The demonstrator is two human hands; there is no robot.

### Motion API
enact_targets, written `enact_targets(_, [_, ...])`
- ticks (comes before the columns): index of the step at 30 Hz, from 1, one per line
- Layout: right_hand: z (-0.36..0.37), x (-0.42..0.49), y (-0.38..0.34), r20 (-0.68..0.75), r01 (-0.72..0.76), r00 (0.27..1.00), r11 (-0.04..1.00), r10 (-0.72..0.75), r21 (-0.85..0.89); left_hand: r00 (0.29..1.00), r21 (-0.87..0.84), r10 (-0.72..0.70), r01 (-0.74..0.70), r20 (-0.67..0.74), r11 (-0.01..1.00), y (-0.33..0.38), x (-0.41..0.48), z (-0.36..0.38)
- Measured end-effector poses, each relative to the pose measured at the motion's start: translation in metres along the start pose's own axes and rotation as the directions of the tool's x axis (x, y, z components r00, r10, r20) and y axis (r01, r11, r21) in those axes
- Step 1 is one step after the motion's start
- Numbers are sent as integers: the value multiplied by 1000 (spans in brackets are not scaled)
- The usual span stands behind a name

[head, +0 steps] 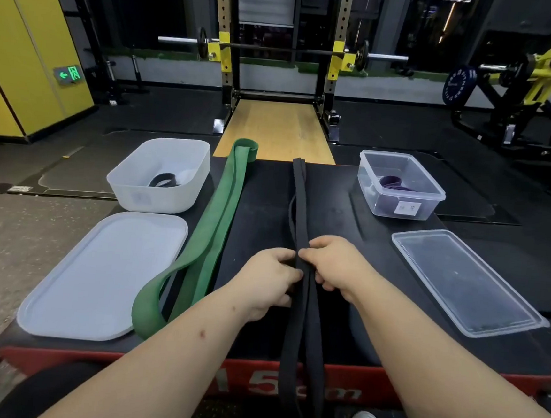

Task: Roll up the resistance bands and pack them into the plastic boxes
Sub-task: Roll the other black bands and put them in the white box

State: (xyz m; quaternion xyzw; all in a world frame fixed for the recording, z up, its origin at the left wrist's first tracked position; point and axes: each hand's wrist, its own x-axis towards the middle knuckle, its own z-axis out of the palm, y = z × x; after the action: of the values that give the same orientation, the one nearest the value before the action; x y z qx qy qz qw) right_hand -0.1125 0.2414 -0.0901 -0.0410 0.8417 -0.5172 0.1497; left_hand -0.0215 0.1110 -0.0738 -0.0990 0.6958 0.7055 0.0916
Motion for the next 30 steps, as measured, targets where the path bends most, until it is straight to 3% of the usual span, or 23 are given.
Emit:
enact_targets(4, [0,9,2,-106,61,993,991,-48,122,999,-86,-12,17,53,996,2,-8,1])
enact_targets(11, [-7,-4,-2,55,-94,994,994,91,49,990,-80,-18,29,138,996,-9,-21,0])
enact_targets(15, [-9,0,-11,89,-130,989,973,114,193,991,-104,24,-11,128,995,-10,-20,1])
enact_targets(19, [-5,18,-22,130,-144,987,856,91,497,991,-147,64,-46,115,988,-8,-13,-2])
enact_targets(24, [-7,58,-37,167,-199,980,656,113,728,997,-146,76,-73,20,987,-5,3,-9])
enact_targets(27, [-10,83,-66,97,-79,995,627,6,775,986,-164,123,-141,-116,976,-1,17,-11])
enact_targets(30, [-10,99,-96,-145,260,963,645,-227,718,933,-141,205,-255,-295,956,5,30,-18])
